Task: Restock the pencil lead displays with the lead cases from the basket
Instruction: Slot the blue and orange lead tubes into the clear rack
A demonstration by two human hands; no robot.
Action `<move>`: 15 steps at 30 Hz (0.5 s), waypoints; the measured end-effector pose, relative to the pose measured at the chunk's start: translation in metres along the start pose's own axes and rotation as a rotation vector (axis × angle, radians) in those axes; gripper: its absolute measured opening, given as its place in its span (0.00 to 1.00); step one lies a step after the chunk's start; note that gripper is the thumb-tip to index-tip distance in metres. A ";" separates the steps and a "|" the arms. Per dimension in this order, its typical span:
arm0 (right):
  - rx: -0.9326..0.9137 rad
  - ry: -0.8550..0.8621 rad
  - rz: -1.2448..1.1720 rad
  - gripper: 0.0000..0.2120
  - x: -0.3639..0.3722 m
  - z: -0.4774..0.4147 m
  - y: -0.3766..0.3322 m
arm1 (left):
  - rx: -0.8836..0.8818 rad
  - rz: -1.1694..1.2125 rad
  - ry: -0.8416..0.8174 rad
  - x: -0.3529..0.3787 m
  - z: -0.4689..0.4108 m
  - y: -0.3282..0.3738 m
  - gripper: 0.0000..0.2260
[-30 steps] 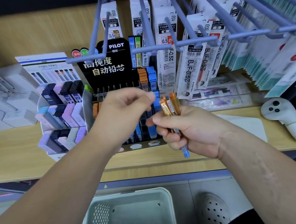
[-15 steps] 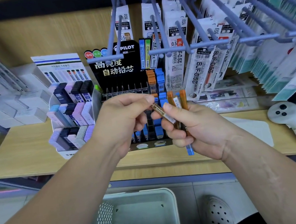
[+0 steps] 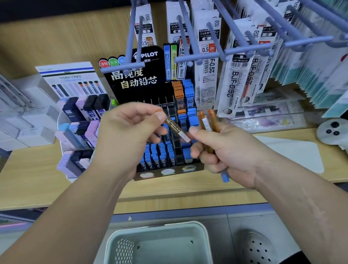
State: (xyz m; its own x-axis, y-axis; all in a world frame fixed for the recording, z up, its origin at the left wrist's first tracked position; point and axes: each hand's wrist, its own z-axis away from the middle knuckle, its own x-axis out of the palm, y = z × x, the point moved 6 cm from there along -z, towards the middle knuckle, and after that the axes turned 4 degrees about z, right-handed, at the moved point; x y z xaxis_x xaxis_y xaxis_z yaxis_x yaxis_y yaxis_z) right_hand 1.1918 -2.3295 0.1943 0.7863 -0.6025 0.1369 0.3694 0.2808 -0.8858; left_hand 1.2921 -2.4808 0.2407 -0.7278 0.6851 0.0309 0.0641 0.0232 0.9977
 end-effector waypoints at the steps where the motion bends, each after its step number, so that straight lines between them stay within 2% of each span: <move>1: -0.004 0.042 -0.009 0.11 -0.005 -0.001 -0.001 | 0.036 -0.076 0.011 -0.002 -0.005 0.003 0.04; 4: -0.019 0.127 -0.071 0.11 -0.019 -0.001 -0.005 | 0.088 -0.273 0.022 -0.005 -0.016 0.007 0.04; 10: -0.030 0.109 -0.095 0.11 -0.019 -0.001 -0.007 | 0.150 -0.513 -0.035 0.002 -0.027 -0.002 0.03; 13: -0.034 0.102 -0.097 0.11 -0.020 -0.001 -0.007 | 0.157 -0.522 -0.049 0.004 -0.026 -0.003 0.03; 15: -0.036 0.103 -0.099 0.12 -0.020 0.000 -0.008 | 0.138 -0.440 -0.031 0.002 -0.025 0.001 0.03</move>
State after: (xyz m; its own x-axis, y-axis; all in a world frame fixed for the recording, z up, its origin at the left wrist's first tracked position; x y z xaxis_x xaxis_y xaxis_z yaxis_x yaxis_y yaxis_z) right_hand 1.1726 -2.3197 0.1985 0.6911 -0.7000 0.1800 0.4234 0.1904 -0.8857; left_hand 1.2737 -2.4978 0.2433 -0.6856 0.6098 -0.3977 -0.1547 0.4117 0.8981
